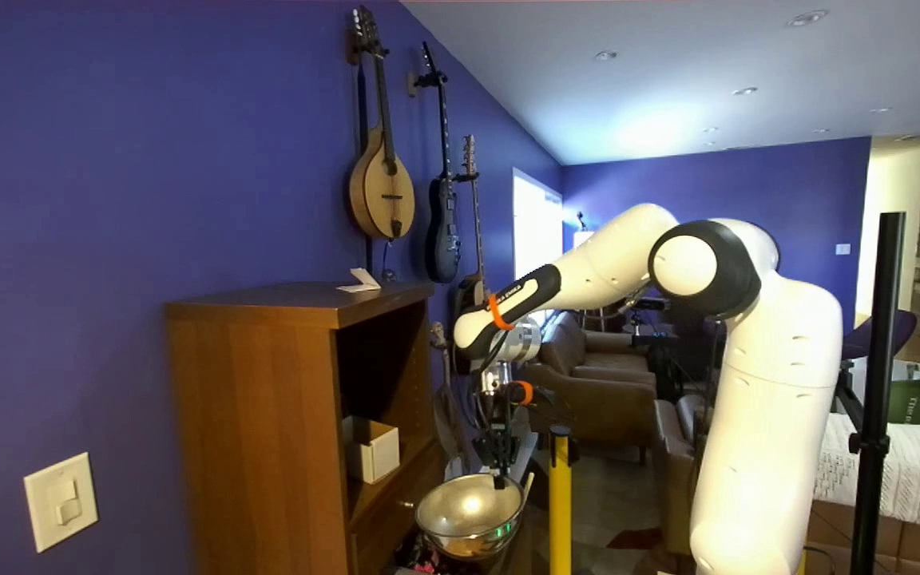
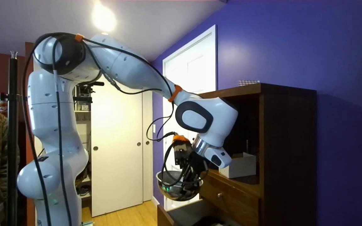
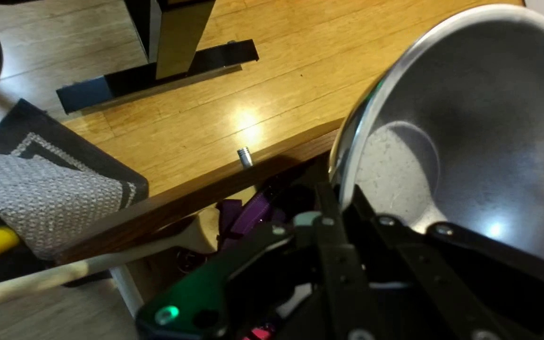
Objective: Take the bowl out of the drawer and place it on the top of the cabinet
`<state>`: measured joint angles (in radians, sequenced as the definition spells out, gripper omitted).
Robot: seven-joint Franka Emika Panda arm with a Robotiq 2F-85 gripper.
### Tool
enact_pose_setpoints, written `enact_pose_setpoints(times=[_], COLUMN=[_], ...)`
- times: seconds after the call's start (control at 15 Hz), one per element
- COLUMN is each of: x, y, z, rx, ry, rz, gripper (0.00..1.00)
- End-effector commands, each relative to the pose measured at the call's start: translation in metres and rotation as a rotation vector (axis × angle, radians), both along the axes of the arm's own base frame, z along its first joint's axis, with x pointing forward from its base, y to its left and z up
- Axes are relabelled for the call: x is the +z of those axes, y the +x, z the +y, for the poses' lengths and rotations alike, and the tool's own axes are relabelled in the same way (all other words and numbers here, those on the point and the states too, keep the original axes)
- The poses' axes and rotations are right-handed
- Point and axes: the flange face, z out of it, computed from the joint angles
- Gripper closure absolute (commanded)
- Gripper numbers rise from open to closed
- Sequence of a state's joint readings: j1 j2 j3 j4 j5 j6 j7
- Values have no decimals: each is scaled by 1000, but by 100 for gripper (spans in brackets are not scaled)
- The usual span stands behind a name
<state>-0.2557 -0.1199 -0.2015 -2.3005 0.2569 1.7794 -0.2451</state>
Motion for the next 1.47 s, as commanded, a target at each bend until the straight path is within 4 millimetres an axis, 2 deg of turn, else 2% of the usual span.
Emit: enact_pose_setpoints(times=[0.0, 0.2, 0.4, 0.73, 1.0, 1.33, 1.4], x=[38, 63, 78, 113, 138, 152, 146], y=[-38, -57, -72, -87, -100, -129, -112], z=[3, 1, -2, -14, -42, -91, -84], rx=[43, 86, 99, 13, -148, -371, -282], ry=[89, 137, 174, 239, 154, 43, 58], rz=[-120, -184, -237, -411, -518, -606, -564], gripper=[98, 98, 98, 98, 98, 98, 98])
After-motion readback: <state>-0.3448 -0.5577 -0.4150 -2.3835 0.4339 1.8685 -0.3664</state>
